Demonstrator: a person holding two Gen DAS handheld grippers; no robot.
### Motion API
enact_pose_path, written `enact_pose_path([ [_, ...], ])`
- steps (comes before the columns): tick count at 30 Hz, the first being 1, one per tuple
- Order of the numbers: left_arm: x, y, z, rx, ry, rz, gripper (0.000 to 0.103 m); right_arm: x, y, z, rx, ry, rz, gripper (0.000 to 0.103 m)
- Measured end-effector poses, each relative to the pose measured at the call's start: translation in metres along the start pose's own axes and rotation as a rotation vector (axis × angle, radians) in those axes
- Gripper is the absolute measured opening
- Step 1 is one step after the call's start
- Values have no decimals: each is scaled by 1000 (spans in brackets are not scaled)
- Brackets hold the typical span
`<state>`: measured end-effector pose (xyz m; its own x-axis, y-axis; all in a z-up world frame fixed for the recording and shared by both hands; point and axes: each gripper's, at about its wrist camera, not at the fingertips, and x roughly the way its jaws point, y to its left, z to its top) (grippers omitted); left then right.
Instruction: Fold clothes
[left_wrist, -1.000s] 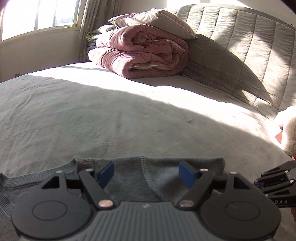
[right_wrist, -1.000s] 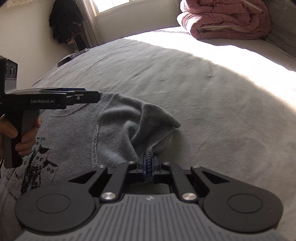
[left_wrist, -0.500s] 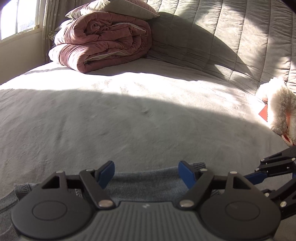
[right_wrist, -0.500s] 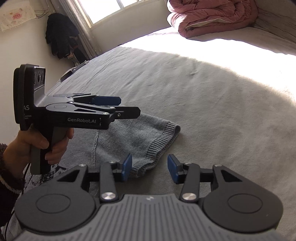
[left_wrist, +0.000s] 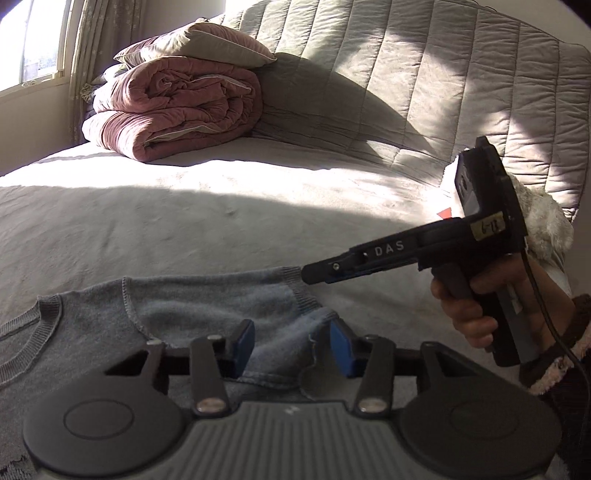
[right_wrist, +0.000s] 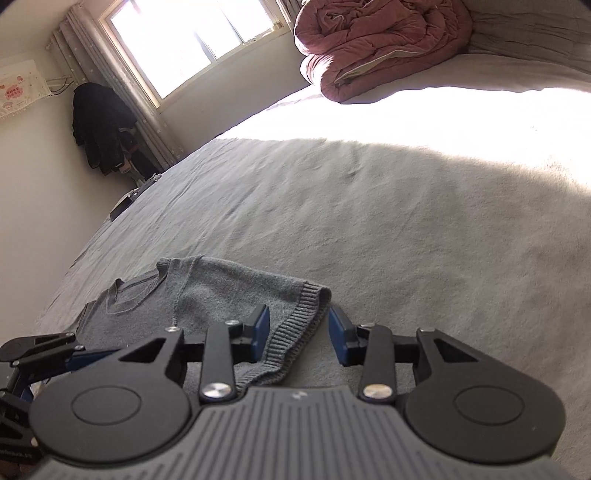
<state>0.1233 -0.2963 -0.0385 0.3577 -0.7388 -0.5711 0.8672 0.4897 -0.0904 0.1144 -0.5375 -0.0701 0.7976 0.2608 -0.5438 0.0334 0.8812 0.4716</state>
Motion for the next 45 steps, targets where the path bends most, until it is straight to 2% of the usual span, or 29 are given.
enact_pose_path([
  [2, 6, -11, -2, 43, 29, -43, 36, -1, 1, 0, -4, -7, 5, 39],
  [4, 18, -18, -4, 82, 58, -40, 33, -3, 1, 1, -4, -14, 18, 39],
  [11, 49, -16, -11, 98, 79, 38, 32, 2, -3, 1, 3, -12, 15, 39],
  [19, 65, -8, -8, 109, 84, 69, 32, 22, -6, -2, 25, -42, 9, 39],
  [21, 67, -14, -9, 141, 76, 84, 30, 28, -4, -3, 12, -51, -7, 29],
  [22, 68, -18, -10, 158, 72, 91, 20, 32, -3, -4, 1, -52, -24, 11],
  [23, 67, -19, -9, 157, 69, 101, 9, 34, -3, -5, -6, -52, -40, 5],
  [25, 62, -18, -7, 117, 43, 75, 5, 32, -2, -4, -14, -74, -50, 4],
  [27, 54, -15, -5, 62, 14, -4, 4, 28, 0, -3, -29, -103, -65, 4],
  [30, 59, -11, -7, 10, 27, -81, 4, 27, 1, -1, -43, -131, -95, 3],
  [32, 70, -6, -12, -29, 58, -119, 5, 31, -1, -1, -44, -121, -117, 3],
  [36, 67, 9, -14, -158, 24, -202, 12, 34, -2, -2, -47, -107, -112, 5],
  [39, 52, 11, -15, -187, -28, -226, 26, 29, 2, -1, -57, -118, -100, 14],
  [40, 45, 12, -16, -186, -50, -209, 32, 27, 3, 0, -62, -121, -96, 17],
  [43, 29, 17, -20, -188, -98, -143, 41, 20, 10, 2, -83, -138, -74, 17],
  [45, 32, 27, -24, -218, -78, -120, 43, 17, 16, 2, -103, -150, -58, 17],
])
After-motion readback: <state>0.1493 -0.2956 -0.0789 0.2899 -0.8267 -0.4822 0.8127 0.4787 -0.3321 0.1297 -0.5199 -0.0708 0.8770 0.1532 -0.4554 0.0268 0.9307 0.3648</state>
